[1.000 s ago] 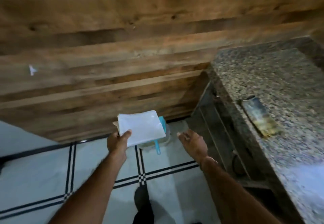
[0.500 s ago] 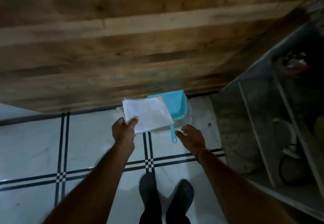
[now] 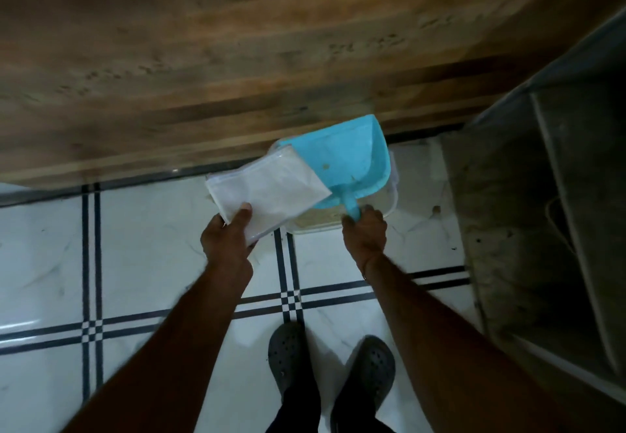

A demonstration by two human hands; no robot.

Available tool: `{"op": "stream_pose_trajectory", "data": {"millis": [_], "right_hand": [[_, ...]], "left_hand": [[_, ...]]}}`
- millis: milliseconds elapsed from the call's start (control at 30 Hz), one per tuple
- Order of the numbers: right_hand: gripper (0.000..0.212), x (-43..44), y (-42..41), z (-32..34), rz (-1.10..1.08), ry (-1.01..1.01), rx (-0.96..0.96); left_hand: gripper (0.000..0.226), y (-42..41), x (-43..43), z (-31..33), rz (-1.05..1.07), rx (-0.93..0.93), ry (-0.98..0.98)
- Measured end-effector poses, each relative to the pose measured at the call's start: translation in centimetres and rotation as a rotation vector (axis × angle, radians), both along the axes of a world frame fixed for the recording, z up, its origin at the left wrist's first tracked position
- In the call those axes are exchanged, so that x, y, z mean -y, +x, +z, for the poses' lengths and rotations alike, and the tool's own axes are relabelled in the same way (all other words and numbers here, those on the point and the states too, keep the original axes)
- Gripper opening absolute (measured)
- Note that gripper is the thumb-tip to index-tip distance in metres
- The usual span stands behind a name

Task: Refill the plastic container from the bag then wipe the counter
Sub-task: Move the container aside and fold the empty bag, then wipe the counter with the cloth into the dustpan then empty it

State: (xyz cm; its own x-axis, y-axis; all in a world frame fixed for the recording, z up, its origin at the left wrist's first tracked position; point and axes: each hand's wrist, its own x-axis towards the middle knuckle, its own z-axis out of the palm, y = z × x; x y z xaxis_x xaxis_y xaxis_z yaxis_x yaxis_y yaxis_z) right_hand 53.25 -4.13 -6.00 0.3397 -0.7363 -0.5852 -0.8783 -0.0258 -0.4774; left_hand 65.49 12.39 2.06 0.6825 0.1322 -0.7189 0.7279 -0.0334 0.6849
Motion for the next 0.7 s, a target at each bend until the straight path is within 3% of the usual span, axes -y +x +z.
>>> {"op": "stream_pose_trajectory", "data": {"millis": [100, 333, 567, 700], "right_hand": [[0.029, 0.3, -3.3, 3.1, -0.145, 0.099, 0.135], [0.018, 1.1, -11.9, 10.0, -0.372, -0.055, 0.327], [0.016, 1.2, -14.6, 7.6, -0.441, -0.017, 0.474], [0.016, 0.3, -14.9, 4.5, -0.475, 0.047, 0.516]], "left_hand": [[0.012, -0.8, 0.3, 2.3, 0.052, -0.031, -0.042], [0.013, -1.8, 4.8, 4.3, 0.049, 0.002, 0.018], [0.014, -1.9, 10.5, -2.1, -0.143, 0.005, 0.128], [0.020, -1.2, 11.4, -6.4, -0.254, -0.079, 0.064]]}}
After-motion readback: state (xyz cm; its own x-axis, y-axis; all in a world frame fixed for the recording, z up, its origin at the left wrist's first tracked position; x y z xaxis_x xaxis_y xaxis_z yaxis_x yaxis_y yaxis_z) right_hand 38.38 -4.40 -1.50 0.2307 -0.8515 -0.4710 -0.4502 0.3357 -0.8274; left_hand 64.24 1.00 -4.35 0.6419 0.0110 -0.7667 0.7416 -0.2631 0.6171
